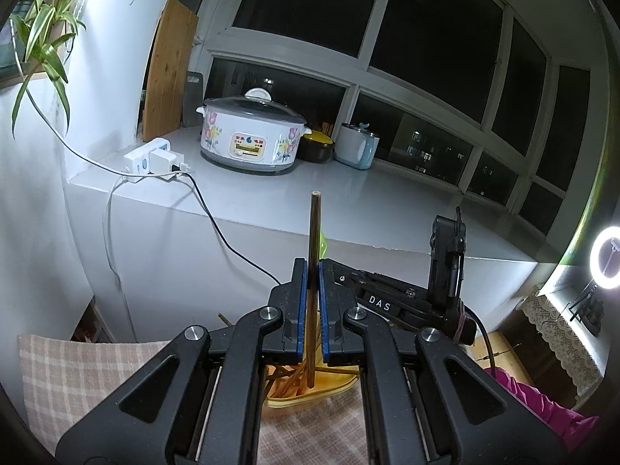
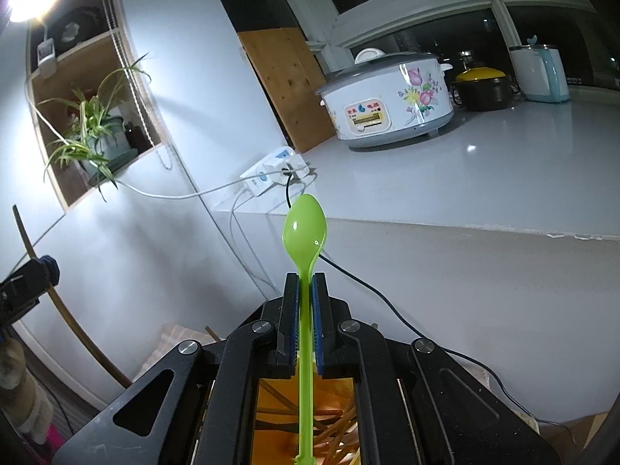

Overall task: Organize utensils
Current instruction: 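Lower the chopstick and spoon into the container and open both tools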

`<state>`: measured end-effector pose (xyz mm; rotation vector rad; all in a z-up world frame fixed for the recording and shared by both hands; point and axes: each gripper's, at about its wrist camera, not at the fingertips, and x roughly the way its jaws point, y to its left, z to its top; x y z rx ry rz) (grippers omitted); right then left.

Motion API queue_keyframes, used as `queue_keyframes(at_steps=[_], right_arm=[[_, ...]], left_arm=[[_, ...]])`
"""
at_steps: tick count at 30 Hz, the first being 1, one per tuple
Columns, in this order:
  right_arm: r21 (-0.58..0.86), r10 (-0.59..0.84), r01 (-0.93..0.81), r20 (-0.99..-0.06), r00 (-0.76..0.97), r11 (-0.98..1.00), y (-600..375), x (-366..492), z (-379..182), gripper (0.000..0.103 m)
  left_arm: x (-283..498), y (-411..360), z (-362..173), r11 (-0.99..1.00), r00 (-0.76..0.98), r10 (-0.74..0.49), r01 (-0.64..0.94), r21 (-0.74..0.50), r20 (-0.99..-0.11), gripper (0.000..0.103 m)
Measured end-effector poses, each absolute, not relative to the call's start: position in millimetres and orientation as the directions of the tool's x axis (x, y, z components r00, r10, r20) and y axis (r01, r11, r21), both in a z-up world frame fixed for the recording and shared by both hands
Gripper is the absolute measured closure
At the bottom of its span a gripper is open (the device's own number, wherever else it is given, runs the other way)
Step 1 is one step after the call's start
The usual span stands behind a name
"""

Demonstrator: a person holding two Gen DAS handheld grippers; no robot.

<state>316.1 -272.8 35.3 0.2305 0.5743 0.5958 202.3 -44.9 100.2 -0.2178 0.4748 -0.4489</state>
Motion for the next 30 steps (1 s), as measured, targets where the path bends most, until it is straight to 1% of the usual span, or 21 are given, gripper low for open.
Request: queue_keyframes(at_steps=[7,15,23,30], right_arm=[[0.380,0.595,-0.459,-0.459,0.660,0.803,-277.1,311.7,21.8,0.098],[0.383,0.587,-0.448,-0.458,0.667,0.808,-287.1,299.4,24.7,0.098],[0.395,0.582,-0.431,-0.478,0.658,0.811,-292.7,288.2,19.7,0.098],[0.401,0.587,-0.431,-0.499,0.637,0.809,-293.6,277.3,14.6,0.098]], left_arm=[[205.4,-47.9,92.2,0.878,0.784,-0.468,0.363,-0.312,-0.407,0.100],[210.7,-47.9,78.1,0.880,0.776,-0.463,0.346,-0.326,-0.428,0.100],[210.3,-52.6,64.7,0.897,0.781,-0.432,0.322,-0.301,-0.451,0.100],[208.5,-57.7,57.5,0.900,0.771,-0.431,0.327,-0.289,-0.468,0.100]])
